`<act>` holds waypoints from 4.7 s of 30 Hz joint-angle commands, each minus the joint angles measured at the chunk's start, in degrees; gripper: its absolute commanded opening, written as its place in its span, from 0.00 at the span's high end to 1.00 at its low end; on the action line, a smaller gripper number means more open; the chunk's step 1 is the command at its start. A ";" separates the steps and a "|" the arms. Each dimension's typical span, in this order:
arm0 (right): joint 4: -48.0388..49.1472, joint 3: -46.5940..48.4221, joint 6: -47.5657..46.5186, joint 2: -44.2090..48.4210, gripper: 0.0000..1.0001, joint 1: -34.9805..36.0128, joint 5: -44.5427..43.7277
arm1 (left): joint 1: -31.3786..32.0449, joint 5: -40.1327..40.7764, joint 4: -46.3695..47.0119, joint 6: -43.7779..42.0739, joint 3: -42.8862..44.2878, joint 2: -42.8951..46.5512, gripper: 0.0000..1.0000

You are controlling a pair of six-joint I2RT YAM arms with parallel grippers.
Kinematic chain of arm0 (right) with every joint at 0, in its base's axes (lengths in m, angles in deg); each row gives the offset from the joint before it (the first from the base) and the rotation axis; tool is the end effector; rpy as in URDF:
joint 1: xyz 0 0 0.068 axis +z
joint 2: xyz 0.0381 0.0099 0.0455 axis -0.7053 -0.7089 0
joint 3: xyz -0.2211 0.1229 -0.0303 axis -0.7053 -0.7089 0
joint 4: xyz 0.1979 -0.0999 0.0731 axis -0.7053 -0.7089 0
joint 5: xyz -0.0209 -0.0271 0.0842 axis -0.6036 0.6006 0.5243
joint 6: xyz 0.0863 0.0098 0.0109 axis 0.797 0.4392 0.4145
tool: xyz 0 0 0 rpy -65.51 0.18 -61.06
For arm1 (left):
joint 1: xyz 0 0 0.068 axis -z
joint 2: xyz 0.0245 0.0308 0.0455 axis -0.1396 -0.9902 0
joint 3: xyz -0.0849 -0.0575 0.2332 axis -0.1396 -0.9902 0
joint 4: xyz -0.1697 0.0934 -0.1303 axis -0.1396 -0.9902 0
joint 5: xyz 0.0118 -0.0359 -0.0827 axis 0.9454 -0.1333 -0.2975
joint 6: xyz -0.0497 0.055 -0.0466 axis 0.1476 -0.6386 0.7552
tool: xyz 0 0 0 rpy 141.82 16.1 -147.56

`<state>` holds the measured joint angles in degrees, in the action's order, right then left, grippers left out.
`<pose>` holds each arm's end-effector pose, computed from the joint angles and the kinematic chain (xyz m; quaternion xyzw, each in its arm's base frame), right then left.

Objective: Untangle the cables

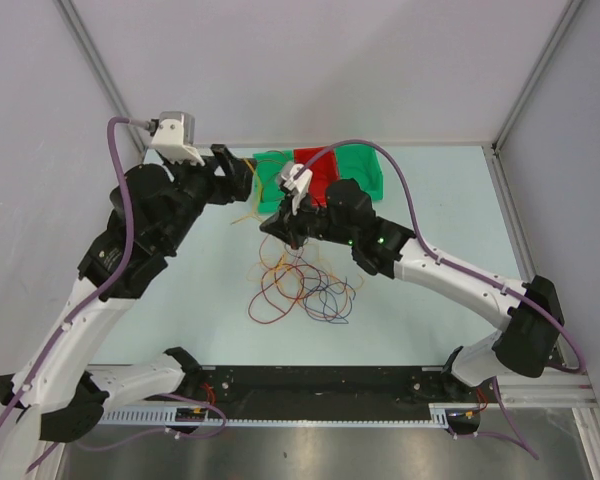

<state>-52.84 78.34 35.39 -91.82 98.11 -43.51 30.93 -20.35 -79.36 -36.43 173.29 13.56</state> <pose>0.2005 0.3071 0.3593 -0.4206 0.6237 0.3945 0.5277 0.1730 -0.1100 0.4739 0.0366 0.7051 -0.2261 0.6711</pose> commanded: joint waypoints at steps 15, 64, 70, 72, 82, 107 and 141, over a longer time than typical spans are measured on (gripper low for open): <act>-10.87 19.69 3.37 -6.76 1.00 -15.63 -21.13 | -0.99 8.13 -17.49 9.45 -24.72 16.11 0.00; -16.50 46.77 7.95 -41.65 1.00 -36.03 -28.08 | -0.90 9.09 -15.91 9.81 -36.96 22.62 0.05; -15.19 46.42 4.35 -43.59 1.00 -36.12 -32.47 | -0.99 9.18 -16.00 9.81 -36.96 22.44 0.05; -14.57 46.68 2.76 -44.56 1.00 -36.12 -33.53 | -1.08 9.18 -15.82 9.81 -36.96 22.36 0.05; -11.06 46.51 -5.84 -47.20 1.00 -35.77 -41.44 | -1.26 9.18 -15.99 9.81 -36.87 22.00 0.06; -7.88 47.03 -16.76 -48.60 0.45 -30.14 -51.55 | -1.43 9.09 -15.82 9.81 -36.96 22.88 0.06; -18.51 8.38 13.83 -8.45 0.28 -19.42 -21.94 | -1.34 -0.85 -9.67 20.96 -44.24 17.09 0.12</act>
<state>-70.61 90.54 45.81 -104.81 78.57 -67.42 29.80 -18.69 -92.71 -21.31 132.57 33.06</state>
